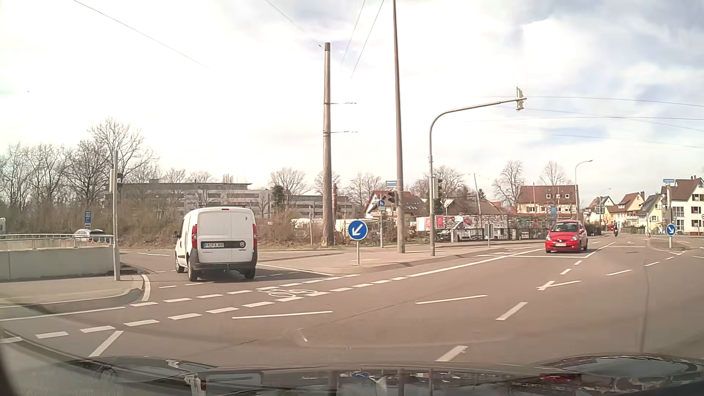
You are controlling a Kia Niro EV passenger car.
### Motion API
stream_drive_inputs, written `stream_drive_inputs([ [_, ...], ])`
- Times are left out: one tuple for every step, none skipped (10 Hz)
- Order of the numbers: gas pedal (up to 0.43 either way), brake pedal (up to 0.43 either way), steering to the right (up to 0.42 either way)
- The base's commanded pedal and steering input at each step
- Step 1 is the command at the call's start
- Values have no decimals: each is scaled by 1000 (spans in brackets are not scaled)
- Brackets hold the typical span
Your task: Follow the waypoints while adhering to traffic rules and regulations
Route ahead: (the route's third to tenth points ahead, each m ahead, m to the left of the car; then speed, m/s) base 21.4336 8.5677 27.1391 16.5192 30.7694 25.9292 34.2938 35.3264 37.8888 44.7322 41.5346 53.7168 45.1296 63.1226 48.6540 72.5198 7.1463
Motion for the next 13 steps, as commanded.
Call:
stream_drive_inputs([
  [118, 0, -143],
  [118, 0, -151],
  [118, 0, -158],
  [118, 0, -165],
  [118, 0, -171],
  [118, 0, -172],
  [118, 0, -173],
  [118, 0, -176],
  [118, 0, -180],
  [118, 0, -181],
  [118, 0, -182],
  [118, 0, -185],
  [118, 0, -185],
])
